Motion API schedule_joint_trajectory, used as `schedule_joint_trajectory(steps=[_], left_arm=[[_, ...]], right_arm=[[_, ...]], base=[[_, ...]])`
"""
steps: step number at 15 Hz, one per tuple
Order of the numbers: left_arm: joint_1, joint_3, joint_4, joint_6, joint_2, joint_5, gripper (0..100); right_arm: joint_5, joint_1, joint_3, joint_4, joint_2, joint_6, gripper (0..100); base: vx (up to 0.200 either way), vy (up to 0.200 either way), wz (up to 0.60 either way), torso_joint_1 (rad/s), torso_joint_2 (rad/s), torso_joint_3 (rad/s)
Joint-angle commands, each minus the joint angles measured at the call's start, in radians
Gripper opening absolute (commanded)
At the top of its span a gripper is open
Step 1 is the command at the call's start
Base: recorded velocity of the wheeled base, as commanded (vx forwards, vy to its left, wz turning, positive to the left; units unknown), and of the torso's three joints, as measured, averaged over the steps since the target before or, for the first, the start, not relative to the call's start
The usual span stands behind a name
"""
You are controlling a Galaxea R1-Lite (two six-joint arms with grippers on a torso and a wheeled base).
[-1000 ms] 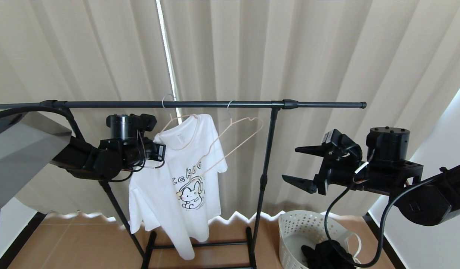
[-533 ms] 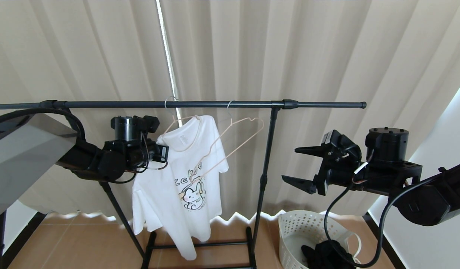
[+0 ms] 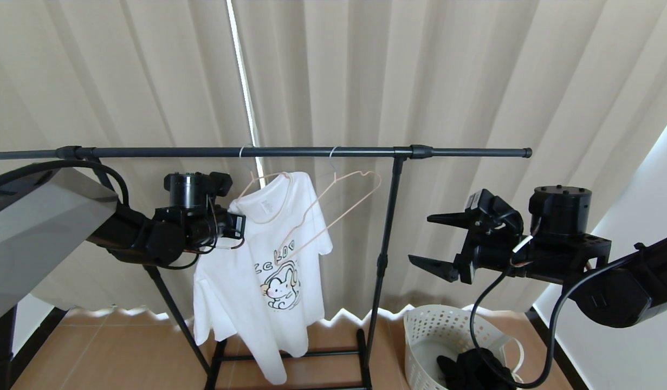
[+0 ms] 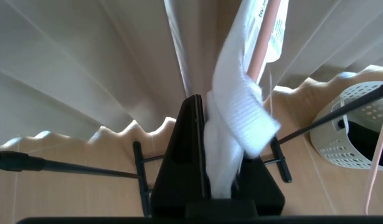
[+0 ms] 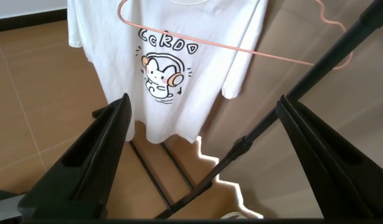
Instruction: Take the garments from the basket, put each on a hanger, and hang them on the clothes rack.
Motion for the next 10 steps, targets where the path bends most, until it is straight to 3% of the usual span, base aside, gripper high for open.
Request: schedule_joint_trajectory(steps=[1, 3, 4, 10], left_arm=[[0.000, 0.000, 0.000, 0.000, 0.003, 0.000, 0], [0.000, 0.000, 0.000, 0.000, 0.002, 0.000, 0], [0.000, 0.000, 0.000, 0.000, 0.002, 0.000, 100], [-0.006, 0.021, 0.034, 0.011, -0.072, 0.000, 100]], right_arm=[[0.000, 0.000, 0.000, -0.012, 0.015, -0.001, 100], [0.000, 0.002, 0.000, -0.020, 0.016, -0.001, 100], [-0.003, 0.000, 0.000, -0.020, 0.015, -0.001, 100], [-0.003, 0.000, 0.001, -0.021, 0.002, -0.001, 100]], base=[[0.000, 0.000, 0.00, 0.000, 0.00, 0.000], [0.000, 0.000, 0.00, 0.000, 0.00, 0.000], [0.000, 0.000, 0.00, 0.000, 0.00, 0.000], [0.000, 0.000, 0.00, 0.000, 0.00, 0.000]])
